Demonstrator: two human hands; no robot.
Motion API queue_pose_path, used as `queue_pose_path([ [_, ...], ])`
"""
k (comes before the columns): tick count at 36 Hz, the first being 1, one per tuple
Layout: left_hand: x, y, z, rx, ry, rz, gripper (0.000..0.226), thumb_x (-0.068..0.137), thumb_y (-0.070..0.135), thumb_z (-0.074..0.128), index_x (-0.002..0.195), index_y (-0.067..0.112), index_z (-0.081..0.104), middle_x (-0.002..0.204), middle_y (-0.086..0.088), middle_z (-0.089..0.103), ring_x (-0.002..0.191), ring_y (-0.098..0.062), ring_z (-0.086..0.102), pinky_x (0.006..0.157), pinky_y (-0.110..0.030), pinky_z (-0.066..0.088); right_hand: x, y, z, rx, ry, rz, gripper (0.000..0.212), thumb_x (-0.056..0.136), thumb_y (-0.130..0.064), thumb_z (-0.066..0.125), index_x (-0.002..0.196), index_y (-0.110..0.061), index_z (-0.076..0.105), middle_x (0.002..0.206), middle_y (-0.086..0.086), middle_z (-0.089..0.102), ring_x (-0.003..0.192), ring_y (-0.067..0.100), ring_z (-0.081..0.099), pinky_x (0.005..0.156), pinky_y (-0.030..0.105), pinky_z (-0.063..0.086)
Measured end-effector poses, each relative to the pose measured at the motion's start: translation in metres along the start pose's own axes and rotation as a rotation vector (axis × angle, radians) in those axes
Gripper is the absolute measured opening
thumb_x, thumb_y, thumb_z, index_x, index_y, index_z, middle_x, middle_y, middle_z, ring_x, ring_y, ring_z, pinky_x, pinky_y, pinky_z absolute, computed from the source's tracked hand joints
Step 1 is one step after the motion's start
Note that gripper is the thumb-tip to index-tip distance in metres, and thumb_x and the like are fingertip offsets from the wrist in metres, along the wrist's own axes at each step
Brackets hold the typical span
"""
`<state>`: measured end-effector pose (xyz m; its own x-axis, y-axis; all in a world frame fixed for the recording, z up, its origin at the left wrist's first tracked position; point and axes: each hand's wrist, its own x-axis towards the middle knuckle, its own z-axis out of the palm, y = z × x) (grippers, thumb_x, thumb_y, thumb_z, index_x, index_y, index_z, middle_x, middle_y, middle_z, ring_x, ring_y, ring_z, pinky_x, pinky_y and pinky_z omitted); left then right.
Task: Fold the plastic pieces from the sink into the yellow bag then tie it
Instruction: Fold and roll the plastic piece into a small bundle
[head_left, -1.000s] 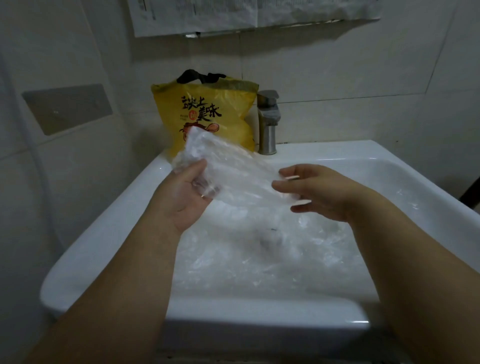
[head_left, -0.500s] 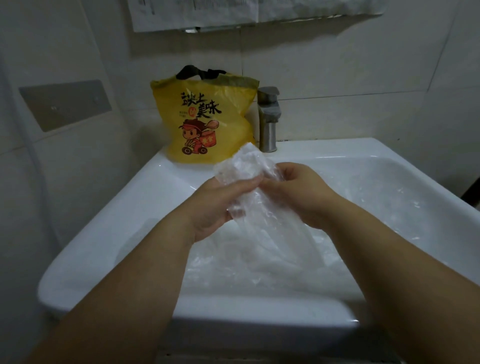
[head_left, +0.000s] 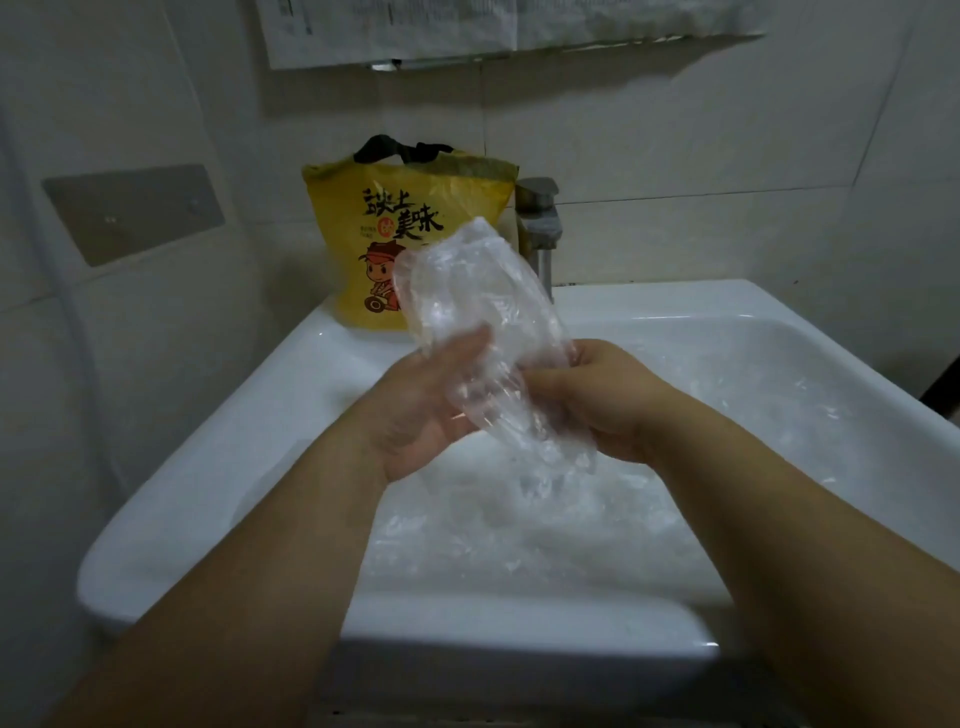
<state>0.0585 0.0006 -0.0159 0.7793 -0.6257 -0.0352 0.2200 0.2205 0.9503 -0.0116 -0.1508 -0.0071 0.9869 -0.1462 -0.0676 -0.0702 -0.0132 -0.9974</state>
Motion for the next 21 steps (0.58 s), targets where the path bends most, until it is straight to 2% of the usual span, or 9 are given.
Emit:
queue_pose_path([
  [2,0.002,-0.006,0.005,0.137,0.104,0.035,0.036,0.079,0.018,0.073,0.111,0.002,0.065,0.097,-0.009,0.072,0.091,-0.022,0.068,0.076,-0.03,0.057,-0.001,0.001,0.003,0.003,-0.023,-0.001,0.031,0.085,-0.014,0.07,0.112,-0.003,0.063,0.103,0.017,0.068,0.085,0.028,0.068,0.067,0.032,0.058],
  [4,0.005,-0.006,0.003,0.092,0.196,0.072,0.02,0.09,0.007,0.062,0.108,-0.002,0.064,0.093,-0.011,0.07,0.086,-0.02,0.066,0.068,-0.023,0.057,-0.001,-0.001,0.006,0.071,-0.081,0.063,0.037,0.083,-0.018,0.071,0.116,-0.007,0.059,0.105,0.013,0.065,0.084,0.024,0.065,0.062,0.028,0.055],
  [7,0.008,0.0,-0.005,-0.04,0.219,0.126,0.028,0.094,0.007,0.056,0.121,0.001,0.061,0.11,-0.013,0.069,0.097,-0.021,0.067,0.079,-0.026,0.058,-0.003,-0.004,0.006,0.161,-0.146,0.159,0.032,0.084,-0.021,0.071,0.11,-0.007,0.057,0.096,0.01,0.058,0.073,0.017,0.059,0.058,0.023,0.055],
  [11,0.005,0.0,-0.003,-0.052,0.22,0.17,0.037,0.092,0.005,0.058,0.129,0.002,0.057,0.118,-0.015,0.067,0.104,-0.024,0.066,0.097,-0.039,0.052,-0.004,-0.002,0.007,0.053,-0.106,0.122,0.012,0.087,-0.009,0.067,0.095,-0.003,0.061,0.074,0.008,0.057,0.058,0.01,0.053,0.047,0.017,0.047],
  [14,0.002,0.004,0.0,-0.119,0.111,0.21,0.058,0.084,0.018,0.071,0.136,0.004,0.051,0.13,-0.017,0.061,0.115,-0.028,0.062,0.103,-0.046,0.046,-0.004,-0.003,0.009,0.061,-0.106,0.085,0.005,0.09,-0.007,0.063,0.092,-0.002,0.062,0.068,0.007,0.056,0.053,0.01,0.051,0.046,0.018,0.047],
  [17,0.0,0.005,-0.003,-0.198,-0.21,0.184,0.097,0.061,0.045,0.086,0.142,0.012,0.044,0.14,-0.018,0.053,0.129,-0.035,0.051,0.107,-0.051,0.04,-0.004,-0.004,0.01,0.138,-0.13,0.008,0.006,0.091,-0.007,0.06,0.094,-0.002,0.063,0.07,0.007,0.059,0.055,0.011,0.053,0.047,0.018,0.047],
  [18,-0.002,0.002,-0.001,-0.154,-0.279,0.133,0.101,0.054,0.051,0.087,0.139,0.012,0.047,0.138,-0.017,0.055,0.128,-0.035,0.052,0.106,-0.051,0.042,-0.005,-0.005,0.011,0.144,-0.145,-0.014,0.007,0.091,-0.007,0.06,0.093,-0.001,0.063,0.072,0.007,0.062,0.056,0.012,0.055,0.046,0.018,0.046],
  [19,-0.002,-0.002,0.001,-0.074,-0.287,0.076,0.096,0.051,0.053,0.088,0.131,0.012,0.056,0.131,-0.016,0.06,0.123,-0.033,0.057,0.101,-0.047,0.047,-0.005,-0.004,0.012,0.132,-0.162,-0.029,0.009,0.091,-0.007,0.06,0.093,0.001,0.063,0.075,0.01,0.063,0.059,0.015,0.056,0.046,0.018,0.045],
  [21,-0.002,-0.01,0.009,0.097,-0.207,0.001,0.061,0.056,0.046,0.089,0.104,0.011,0.073,0.105,-0.01,0.071,0.099,-0.024,0.068,0.081,-0.033,0.056,-0.006,-0.001,0.015,0.051,-0.179,-0.04,0.008,0.09,-0.003,0.058,0.093,0.004,0.062,0.079,0.016,0.06,0.065,0.021,0.053,0.046,0.018,0.044],
])
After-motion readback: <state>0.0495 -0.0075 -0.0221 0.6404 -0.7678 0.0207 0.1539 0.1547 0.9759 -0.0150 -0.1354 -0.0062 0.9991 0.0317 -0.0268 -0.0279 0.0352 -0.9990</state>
